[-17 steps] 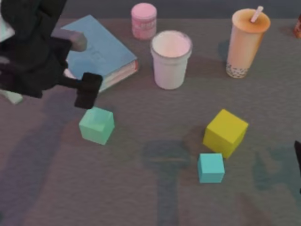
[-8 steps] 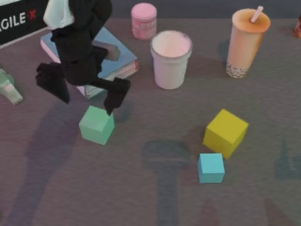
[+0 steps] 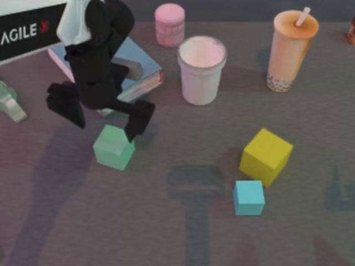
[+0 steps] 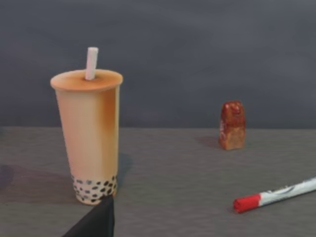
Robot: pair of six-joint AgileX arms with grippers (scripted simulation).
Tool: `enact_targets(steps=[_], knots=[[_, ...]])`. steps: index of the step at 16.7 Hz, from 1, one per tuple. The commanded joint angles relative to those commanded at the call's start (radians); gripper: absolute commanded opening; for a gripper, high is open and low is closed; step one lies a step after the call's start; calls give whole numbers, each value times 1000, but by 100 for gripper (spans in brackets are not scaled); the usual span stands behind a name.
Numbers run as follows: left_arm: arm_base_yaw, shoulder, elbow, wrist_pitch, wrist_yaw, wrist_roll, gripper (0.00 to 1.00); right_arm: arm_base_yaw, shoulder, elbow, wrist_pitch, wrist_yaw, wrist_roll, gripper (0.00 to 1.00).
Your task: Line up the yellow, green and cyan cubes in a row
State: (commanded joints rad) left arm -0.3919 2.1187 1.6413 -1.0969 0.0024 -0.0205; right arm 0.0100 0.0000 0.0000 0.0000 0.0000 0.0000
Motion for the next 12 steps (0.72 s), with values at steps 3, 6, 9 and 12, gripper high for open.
enact_targets(steps=[3, 6, 9, 12], knots=[[0, 46, -80, 140, 0, 0, 100, 0, 0, 0, 0, 0, 0, 100], [-1, 82, -138, 226, 1, 0, 100, 0, 0, 0, 0, 0, 0, 100], [-1, 86, -144, 233, 1, 0, 100, 0, 0, 0, 0, 0, 0, 100], [-1, 86, -144, 233, 1, 0, 85, 0, 0, 0, 0, 0, 0, 100]])
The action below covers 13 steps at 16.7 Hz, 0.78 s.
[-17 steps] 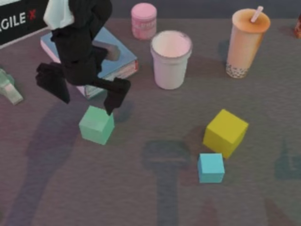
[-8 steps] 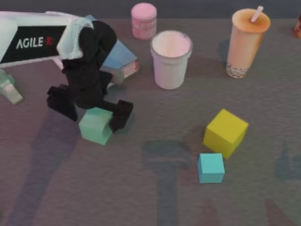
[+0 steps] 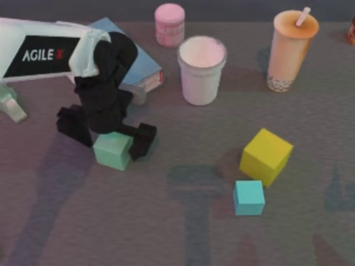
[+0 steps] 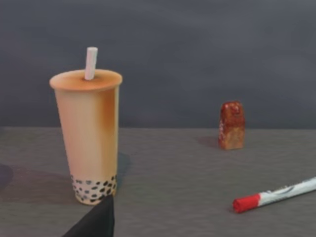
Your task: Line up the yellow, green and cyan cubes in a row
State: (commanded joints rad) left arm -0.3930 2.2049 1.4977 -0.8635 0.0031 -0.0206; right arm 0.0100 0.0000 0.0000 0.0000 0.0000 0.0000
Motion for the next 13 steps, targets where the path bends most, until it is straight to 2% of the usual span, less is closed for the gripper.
enact_targets(steps=[11, 13], knots=[[0, 0, 0, 0, 0, 0, 2, 0, 0, 0, 0, 0, 0, 100], [0, 0, 0, 0, 0, 0, 0, 0, 0, 0, 0, 0, 0, 100]])
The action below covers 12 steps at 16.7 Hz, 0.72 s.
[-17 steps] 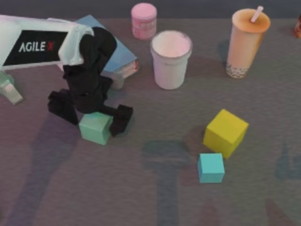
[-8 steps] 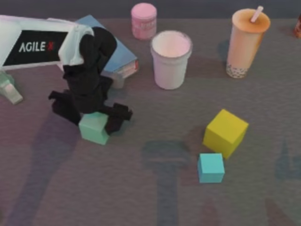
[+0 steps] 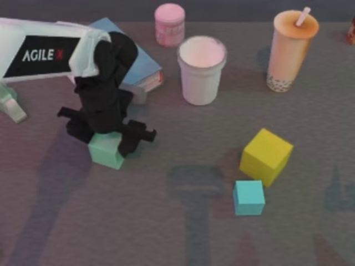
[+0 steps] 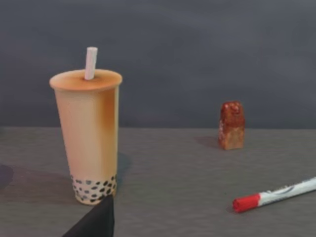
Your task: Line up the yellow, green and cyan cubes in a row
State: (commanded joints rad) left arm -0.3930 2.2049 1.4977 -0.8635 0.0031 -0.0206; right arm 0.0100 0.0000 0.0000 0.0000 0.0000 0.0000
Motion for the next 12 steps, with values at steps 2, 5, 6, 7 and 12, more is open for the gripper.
enact_targets(steps=[2, 5, 6, 7, 12], knots=[[0, 0, 0, 0, 0, 0, 0, 0, 0, 0, 0, 0, 0, 100], [0, 0, 0, 0, 0, 0, 0, 0, 0, 0, 0, 0, 0, 100], [0, 0, 0, 0, 0, 0, 0, 0, 0, 0, 0, 0, 0, 100], [1, -22, 6, -7, -1, 1, 0, 0, 0, 0, 0, 0, 0, 100], [11, -58, 85, -127, -2, -2, 0, 0, 0, 0, 0, 0, 0, 100]])
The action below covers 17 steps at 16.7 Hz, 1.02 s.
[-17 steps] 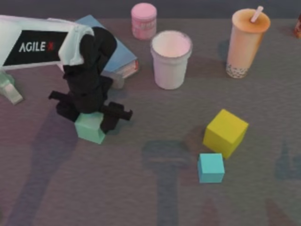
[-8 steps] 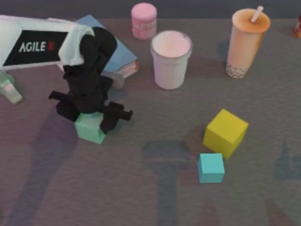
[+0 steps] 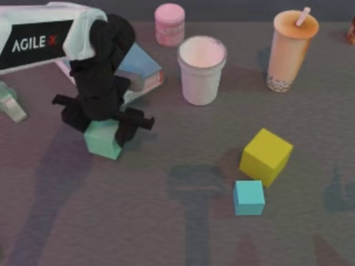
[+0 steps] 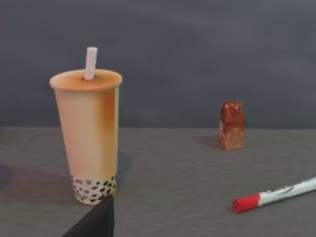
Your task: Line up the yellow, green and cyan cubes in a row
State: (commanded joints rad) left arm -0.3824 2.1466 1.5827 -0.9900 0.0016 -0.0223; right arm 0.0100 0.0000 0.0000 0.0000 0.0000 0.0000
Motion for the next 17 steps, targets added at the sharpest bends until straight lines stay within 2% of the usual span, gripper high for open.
enact_targets(steps=[4, 10, 13, 17], knots=[[9, -47, 74, -118, 0, 0, 0, 0, 0, 0, 0, 0, 0, 100], [-7, -42, 80, -122, -1, -12, 0, 0, 0, 0, 0, 0, 0, 100], [-71, -28, 108, -141, -3, -112, 0, 0, 0, 0, 0, 0, 0, 100], [-210, -12, 150, -176, -8, -369, 0, 0, 0, 0, 0, 0, 0, 100]])
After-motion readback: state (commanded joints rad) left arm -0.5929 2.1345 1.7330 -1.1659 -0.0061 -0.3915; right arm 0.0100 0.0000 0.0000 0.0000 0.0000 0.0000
